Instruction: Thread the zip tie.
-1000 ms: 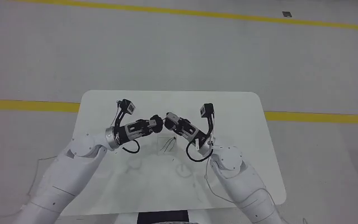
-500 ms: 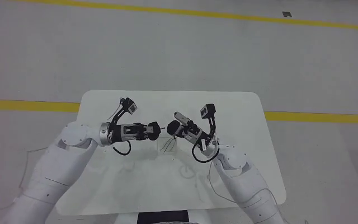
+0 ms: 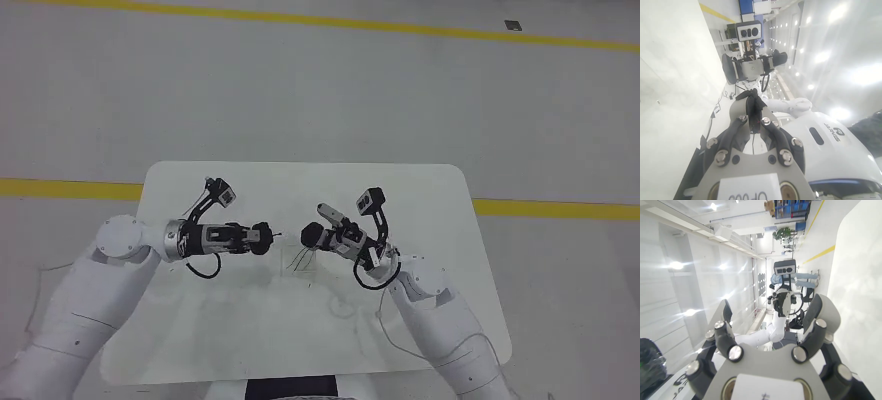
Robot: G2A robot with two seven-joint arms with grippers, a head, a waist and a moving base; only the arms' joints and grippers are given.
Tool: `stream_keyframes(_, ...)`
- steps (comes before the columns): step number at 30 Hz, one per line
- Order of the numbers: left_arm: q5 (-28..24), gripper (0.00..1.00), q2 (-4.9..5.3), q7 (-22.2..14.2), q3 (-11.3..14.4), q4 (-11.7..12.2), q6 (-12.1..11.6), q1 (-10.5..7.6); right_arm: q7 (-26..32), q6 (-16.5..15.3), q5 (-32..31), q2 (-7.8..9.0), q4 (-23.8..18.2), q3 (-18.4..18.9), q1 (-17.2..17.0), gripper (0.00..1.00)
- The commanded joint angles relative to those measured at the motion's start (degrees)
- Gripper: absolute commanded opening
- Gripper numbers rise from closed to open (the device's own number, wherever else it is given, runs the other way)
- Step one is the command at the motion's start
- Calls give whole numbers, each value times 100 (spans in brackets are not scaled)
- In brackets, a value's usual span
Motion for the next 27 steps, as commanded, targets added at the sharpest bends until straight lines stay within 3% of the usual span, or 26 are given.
stream_keyframes(1, -52, 0, 39, -215, -19, 96, -71, 0, 499, 85, 105, 14, 114, -13, 80, 100)
stream_keyframes(6, -122, 0, 195, -215, 268, 92, -223, -11, 1171, 324, 89, 15, 331, -223, 297, 100)
stream_keyframes(12, -352, 0, 407, -215, 749, 142, -398, -190, 1394, 318, -21, -17, 476, -493, 477, 100)
stream_keyframes(14, -264, 0, 477, -215, 925, 62, -398, -265, 1394, 318, -21, -17, 476, -493, 477, 100)
stream_keyframes(21, -264, 0, 477, -215, 925, 62, -398, -265, 1394, 318, -21, -17, 476, -493, 477, 100)
stream_keyframes(24, -121, 0, 480, 55, 959, 83, -301, -231, 1247, 310, -61, -20, 450, -504, 448, 100)
stream_keyframes(27, -162, 0, 496, -52, 974, 121, -265, -212, 1173, 221, -84, -19, 429, -508, 420, 100)
